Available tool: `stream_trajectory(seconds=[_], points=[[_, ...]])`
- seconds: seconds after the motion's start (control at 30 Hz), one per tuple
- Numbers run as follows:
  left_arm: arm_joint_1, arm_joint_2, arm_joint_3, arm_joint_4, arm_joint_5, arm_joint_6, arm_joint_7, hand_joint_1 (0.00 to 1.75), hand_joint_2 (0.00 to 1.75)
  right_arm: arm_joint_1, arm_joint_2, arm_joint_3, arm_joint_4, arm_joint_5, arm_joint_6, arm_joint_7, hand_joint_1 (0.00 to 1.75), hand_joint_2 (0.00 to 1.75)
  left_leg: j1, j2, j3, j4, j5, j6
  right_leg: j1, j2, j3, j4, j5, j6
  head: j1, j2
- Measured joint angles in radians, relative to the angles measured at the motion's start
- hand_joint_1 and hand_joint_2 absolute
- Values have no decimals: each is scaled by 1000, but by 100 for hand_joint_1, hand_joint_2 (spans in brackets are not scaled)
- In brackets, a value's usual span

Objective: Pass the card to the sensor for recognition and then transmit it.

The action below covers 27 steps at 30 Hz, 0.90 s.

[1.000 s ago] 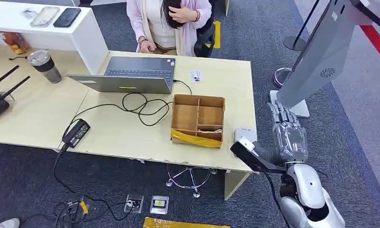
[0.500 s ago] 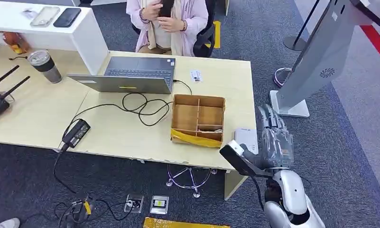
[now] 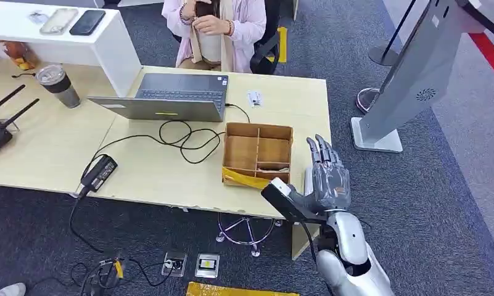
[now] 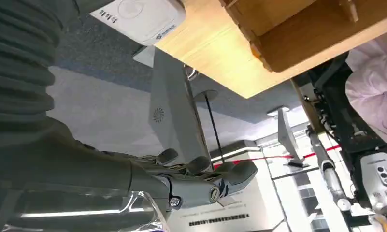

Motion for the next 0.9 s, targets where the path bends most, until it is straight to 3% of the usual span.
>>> stream_trajectory(seconds=[0.53, 0.9], points=[[6, 21, 0, -13, -108, -68, 0, 0, 0, -51, 32, 17, 72, 27, 4, 27, 0, 175, 0, 0, 0, 0, 0, 0, 0, 0, 0, 0, 0, 0, 0, 0], [14, 24, 4, -33, -144, -69, 2, 0, 0, -48, 56, 58, 124, 24, 17, 19, 0, 175, 0, 0, 0, 0, 0, 0, 0, 0, 0, 0, 0, 0, 0, 0]])
